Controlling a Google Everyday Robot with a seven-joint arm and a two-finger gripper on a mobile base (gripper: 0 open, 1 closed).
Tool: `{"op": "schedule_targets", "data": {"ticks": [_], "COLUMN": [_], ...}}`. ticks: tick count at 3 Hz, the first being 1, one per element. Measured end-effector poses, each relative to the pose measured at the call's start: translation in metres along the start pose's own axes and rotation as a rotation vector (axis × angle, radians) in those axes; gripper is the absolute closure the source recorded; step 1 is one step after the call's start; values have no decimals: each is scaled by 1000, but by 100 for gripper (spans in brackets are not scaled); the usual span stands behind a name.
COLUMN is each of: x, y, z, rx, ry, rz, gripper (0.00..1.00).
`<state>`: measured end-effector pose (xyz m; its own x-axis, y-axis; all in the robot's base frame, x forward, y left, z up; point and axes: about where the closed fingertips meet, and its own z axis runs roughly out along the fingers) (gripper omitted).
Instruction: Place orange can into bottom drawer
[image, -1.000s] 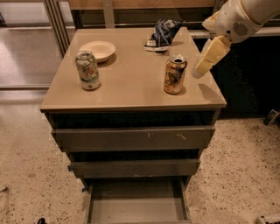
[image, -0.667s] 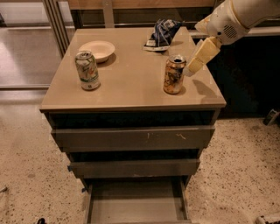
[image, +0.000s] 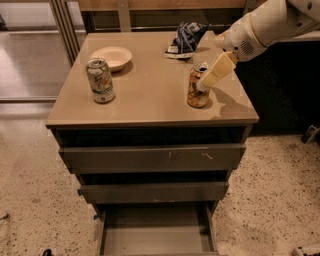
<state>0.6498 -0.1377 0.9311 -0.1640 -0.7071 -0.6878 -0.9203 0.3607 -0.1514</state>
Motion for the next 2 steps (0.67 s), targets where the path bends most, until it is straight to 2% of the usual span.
{"op": "schedule_targets", "data": {"ticks": [1, 2], "x": [9, 12], "y": [-1, 1], "z": [29, 41], "rx": [-15, -23], "ry": [-28, -27], "rz": [24, 31], "gripper": [0, 0]}}
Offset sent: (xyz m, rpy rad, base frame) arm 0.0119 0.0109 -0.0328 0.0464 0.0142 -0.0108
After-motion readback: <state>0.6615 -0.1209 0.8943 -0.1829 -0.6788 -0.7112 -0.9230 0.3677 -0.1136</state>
